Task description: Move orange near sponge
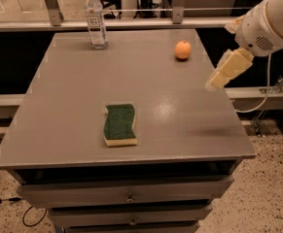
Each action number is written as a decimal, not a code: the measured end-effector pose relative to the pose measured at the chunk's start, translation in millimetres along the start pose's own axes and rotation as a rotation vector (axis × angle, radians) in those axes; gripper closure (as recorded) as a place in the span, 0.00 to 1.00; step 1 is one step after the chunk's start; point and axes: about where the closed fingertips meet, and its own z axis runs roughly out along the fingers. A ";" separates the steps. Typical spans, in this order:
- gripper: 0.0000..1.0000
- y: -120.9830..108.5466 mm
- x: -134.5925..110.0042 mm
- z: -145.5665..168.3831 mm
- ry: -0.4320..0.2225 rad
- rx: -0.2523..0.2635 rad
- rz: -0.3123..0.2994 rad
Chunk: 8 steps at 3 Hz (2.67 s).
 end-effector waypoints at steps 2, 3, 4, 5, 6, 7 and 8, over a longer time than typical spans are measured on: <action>0.00 -82.5 -39.6 78.8 -0.261 0.089 0.134; 0.00 -108.2 -45.3 108.0 -0.307 0.113 0.182; 0.00 -134.8 -36.1 147.7 -0.324 0.113 0.264; 0.00 -148.3 -25.6 169.6 -0.340 0.103 0.323; 0.02 -154.4 -16.4 191.2 -0.367 0.076 0.376; 0.25 -155.7 -8.3 201.4 -0.371 0.063 0.399; 0.48 -157.6 -2.0 199.4 -0.383 0.063 0.410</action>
Offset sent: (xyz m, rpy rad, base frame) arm 0.1652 0.0398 -0.0154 0.3712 -0.1969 -0.0998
